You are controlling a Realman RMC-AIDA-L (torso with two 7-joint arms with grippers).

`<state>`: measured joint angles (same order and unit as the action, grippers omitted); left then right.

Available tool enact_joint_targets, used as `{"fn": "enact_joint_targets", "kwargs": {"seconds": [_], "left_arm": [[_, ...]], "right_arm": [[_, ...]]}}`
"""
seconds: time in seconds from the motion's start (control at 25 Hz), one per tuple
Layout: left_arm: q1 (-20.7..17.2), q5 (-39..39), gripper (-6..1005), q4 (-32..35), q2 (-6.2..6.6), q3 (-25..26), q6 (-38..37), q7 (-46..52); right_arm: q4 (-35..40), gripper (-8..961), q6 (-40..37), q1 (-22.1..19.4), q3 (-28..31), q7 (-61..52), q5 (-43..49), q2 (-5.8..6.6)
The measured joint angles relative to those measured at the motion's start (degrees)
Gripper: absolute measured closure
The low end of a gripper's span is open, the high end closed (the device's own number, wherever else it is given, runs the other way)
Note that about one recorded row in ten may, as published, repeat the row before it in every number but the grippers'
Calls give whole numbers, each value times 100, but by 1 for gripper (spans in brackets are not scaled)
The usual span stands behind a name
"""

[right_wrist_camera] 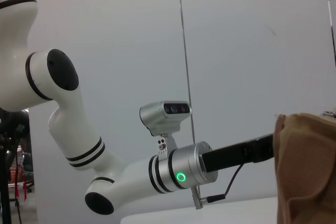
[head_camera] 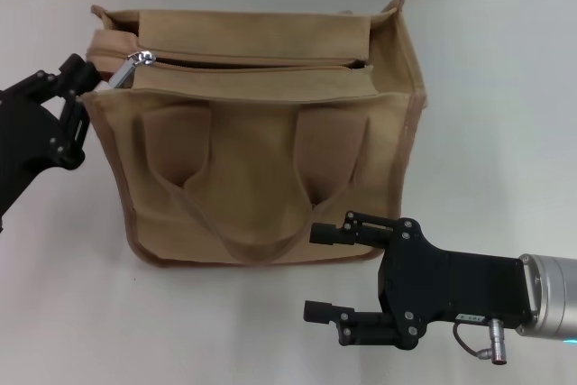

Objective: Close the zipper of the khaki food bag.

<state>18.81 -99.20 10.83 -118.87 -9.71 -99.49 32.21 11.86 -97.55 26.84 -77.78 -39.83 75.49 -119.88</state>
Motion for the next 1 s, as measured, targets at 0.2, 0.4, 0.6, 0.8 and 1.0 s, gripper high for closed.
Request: {"fn": "enact_joint_targets", "kwargs": {"seconds": [0.2,0.4,0.6,0.8,1.0], "left_arm": [[-117,-9,769,143,26,-86,124,17],[-264,8,637,305,29,-2,188,82],[-439,-156,519,672,38,-364,165,83],[-436,-214,436,844,24,-778,178,38],[-129,-137,370,684,-15,-704,345,9]], "right_arm": [[0,202,0,-5,0,2,0,0],[-13,202,0,-11,-4,2,0,0],[-18,203,2,-12,-5,2,0,0],[-18,203,9,-11,-10,2,0,0],[-18,203,9,-3,-18,2,0,0]]}}
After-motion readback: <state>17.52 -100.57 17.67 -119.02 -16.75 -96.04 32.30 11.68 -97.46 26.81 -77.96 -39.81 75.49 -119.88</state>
